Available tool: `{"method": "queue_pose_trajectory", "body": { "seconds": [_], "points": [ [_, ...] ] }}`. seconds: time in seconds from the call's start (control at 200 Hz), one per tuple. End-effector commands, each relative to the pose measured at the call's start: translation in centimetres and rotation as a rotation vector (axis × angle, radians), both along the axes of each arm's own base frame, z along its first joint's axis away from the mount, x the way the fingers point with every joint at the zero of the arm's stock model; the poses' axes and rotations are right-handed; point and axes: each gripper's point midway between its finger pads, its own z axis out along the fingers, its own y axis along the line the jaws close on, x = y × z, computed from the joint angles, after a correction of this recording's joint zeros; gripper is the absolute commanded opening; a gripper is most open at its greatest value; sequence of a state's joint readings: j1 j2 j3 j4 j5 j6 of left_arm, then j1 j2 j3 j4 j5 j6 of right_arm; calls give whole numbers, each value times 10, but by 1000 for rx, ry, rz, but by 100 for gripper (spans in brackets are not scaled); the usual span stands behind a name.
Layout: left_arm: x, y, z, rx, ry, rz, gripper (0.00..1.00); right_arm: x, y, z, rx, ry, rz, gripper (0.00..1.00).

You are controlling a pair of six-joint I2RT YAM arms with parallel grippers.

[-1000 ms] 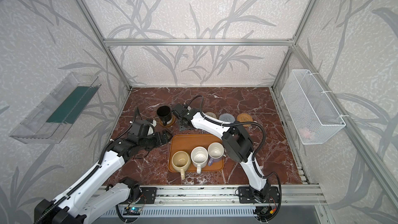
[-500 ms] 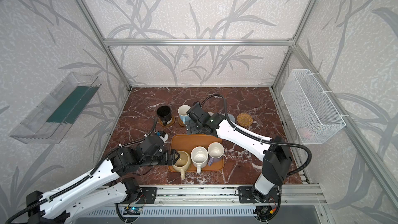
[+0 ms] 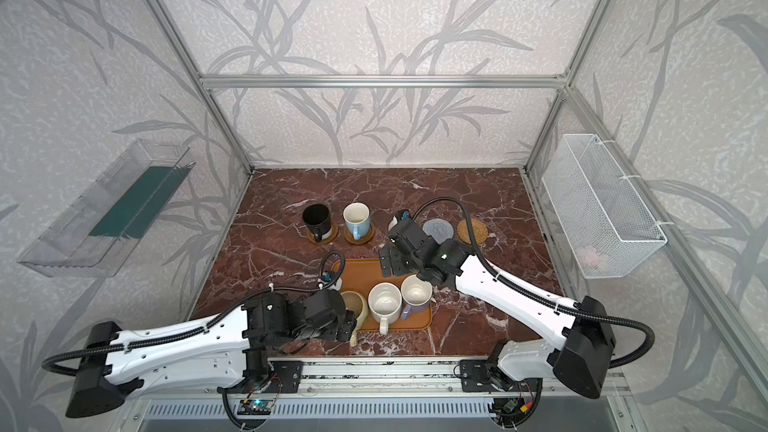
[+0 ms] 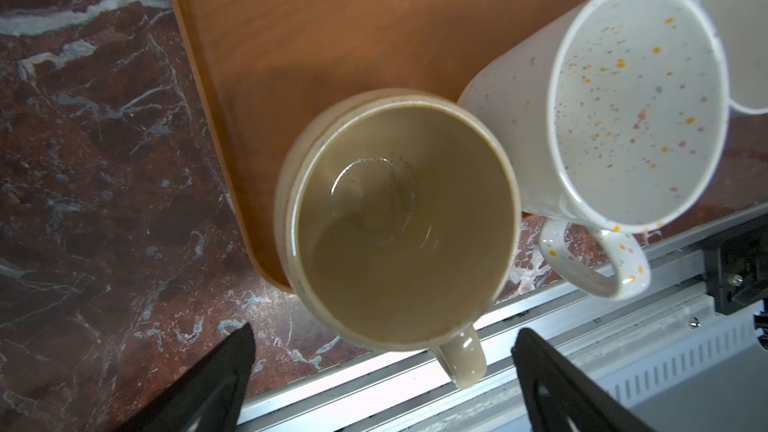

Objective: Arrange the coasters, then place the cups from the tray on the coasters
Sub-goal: 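Lower the left gripper onto the beige stoneware mug while the right moves over the tray, then grasp and lift the beige mug with the left gripper while the right moves away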

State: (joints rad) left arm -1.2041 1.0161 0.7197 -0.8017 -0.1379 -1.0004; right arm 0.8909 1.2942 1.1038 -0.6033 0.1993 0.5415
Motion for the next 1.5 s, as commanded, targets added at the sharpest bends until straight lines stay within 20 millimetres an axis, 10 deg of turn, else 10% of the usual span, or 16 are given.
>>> {"method": "queue_pose_trajectory", "body": {
  "seconds": [0.0,0.525,0.83,1.495],
  "points": [
    [5,3,-2,17,-33,46,99,-7,-5,7,32,-16,0,99],
    [-1,1,-30,97,-6,49,99,-21,-18,-2,55,12,-14,99],
    [-6,-1,-52,124,38,53,62,-24,-25,3,61,-6,-20,99],
    [11,-1,-40,147,-59,61,23,-43,-35,9,163,-5,-18,100]
  ]
}}
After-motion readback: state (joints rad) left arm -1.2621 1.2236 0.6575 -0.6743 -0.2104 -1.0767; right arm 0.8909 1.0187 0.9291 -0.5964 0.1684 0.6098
